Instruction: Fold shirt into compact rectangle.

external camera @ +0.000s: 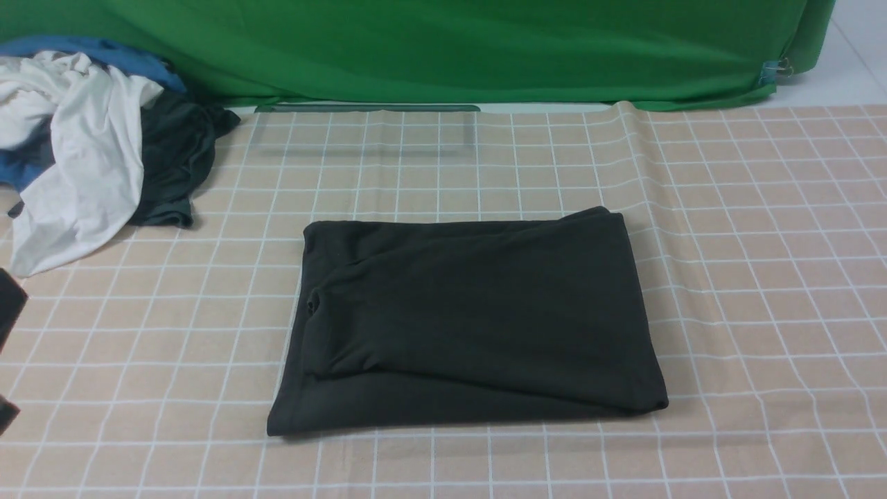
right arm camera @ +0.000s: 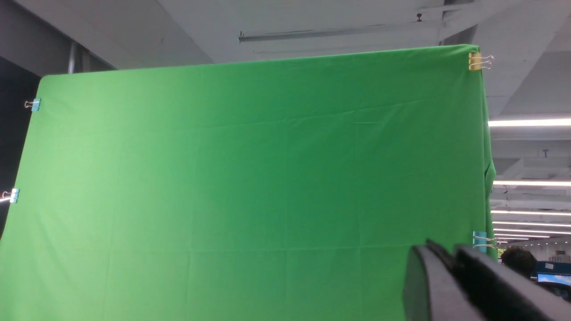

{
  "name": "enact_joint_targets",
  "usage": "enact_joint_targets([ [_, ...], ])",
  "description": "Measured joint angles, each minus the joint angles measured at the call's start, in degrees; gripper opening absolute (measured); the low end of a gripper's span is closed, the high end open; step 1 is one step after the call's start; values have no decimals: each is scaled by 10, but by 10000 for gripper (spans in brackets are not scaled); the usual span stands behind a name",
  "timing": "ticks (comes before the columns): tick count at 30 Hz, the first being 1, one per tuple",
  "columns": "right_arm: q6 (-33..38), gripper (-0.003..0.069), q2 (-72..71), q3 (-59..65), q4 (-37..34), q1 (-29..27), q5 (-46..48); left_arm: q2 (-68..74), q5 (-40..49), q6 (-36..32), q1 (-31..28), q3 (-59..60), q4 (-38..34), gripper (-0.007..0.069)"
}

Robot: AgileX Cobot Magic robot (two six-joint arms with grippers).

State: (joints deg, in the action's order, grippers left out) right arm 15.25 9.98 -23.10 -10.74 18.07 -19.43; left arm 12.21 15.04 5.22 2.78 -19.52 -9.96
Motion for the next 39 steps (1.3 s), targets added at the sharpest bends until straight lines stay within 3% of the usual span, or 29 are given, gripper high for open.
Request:
enact_joint_targets([
  [8,0,125,0,0,0,0,0,-118,-73,0,0,189,66,13],
  [14,0,139,0,0,-1,0,0,-122,-6,0,0,200,76,13],
  [39,0,185,0,0,-1,0,1,-123,-18,0,0,200,76,13],
])
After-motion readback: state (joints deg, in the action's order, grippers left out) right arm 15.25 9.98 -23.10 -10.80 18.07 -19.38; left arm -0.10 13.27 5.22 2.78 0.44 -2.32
